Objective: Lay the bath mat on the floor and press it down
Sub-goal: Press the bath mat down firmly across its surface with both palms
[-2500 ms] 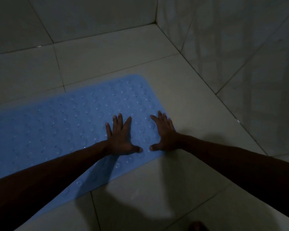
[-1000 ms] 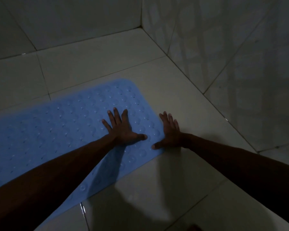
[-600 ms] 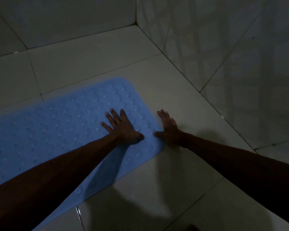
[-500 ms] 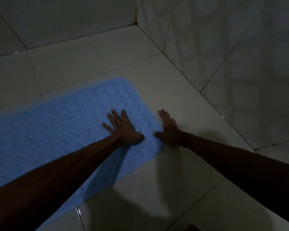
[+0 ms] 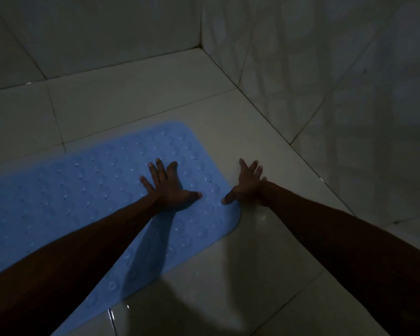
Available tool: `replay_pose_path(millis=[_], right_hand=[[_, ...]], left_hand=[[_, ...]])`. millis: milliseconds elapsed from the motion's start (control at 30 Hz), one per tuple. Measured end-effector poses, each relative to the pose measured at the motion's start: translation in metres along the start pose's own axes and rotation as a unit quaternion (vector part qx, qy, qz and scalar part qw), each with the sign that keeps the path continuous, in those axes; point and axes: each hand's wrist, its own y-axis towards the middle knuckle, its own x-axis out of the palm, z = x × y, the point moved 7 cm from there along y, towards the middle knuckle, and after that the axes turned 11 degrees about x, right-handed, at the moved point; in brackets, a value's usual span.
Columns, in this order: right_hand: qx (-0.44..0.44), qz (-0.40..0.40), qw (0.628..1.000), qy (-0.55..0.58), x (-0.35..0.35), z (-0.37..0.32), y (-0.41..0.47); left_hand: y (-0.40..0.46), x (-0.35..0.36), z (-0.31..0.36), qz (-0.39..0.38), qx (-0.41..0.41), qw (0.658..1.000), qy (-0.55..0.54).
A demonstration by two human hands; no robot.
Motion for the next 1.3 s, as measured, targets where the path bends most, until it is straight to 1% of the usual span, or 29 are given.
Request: replay_pose_path(millis=[67,133,267,400,533,633,733,800,867,967,1033,1100,1200,1300], right_hand=[[-0.007,0.005,1.0,0.027,0.001,0.002,0.005],[0.004,0.013,0.998,0.058,0.002,0.003,0.008],[0.007,0.024,0.999,0.036,0.005,0.002,0.006],[0.008,0.04,0.998,0.041,0.005,-0.002,-0.001],[0.022,0.088,0.995,0.052,0.004,-0.012,-0.002],[-0.002,0.111,0.993,0.035,0.002,-0.028,-0.003],[-0.033,0.077,0.996,0.016,-0.002,-0.04,0.0],[-0.032,0.038,0.999,0.02,-0.002,-0.036,0.004],[-0.035,0.014,0.999,0.028,0.0,-0.03,0.009],[-0.038,0.026,0.995,0.083,0.0,-0.031,0.012],[-0.03,0.046,0.993,0.101,0.002,-0.034,0.013],[-0.019,0.058,0.995,0.083,0.005,-0.034,0.014],[-0.008,0.058,0.997,0.055,0.007,-0.034,0.015],[0.011,0.062,0.996,0.057,0.005,-0.038,0.013]], left_hand=[[0.0,0.0,-0.001,0.014,-0.001,1.0,0.003],[0.001,0.0,0.003,0.022,-0.016,1.0,0.009],[0.006,-0.001,0.009,0.019,-0.059,0.997,0.037],[0.01,-0.001,0.011,0.009,-0.05,0.997,0.066],[0.013,-0.005,0.008,0.012,-0.04,0.997,0.068],[0.016,-0.015,0.0,0.0,-0.033,0.997,0.067],[0.019,-0.021,-0.01,0.037,-0.036,0.999,0.016],[0.022,-0.02,-0.014,0.076,-0.037,0.996,0.006],[0.025,-0.02,-0.016,0.086,-0.044,0.995,-0.003],[0.027,-0.021,-0.012,0.078,-0.054,0.995,-0.017],[0.03,-0.018,-0.007,0.087,-0.064,0.994,-0.002],[0.031,-0.017,-0.003,0.099,-0.07,0.993,0.014],[0.033,-0.016,-0.007,0.067,-0.072,0.995,0.014],[0.033,-0.018,-0.01,0.055,-0.064,0.996,0.014]])
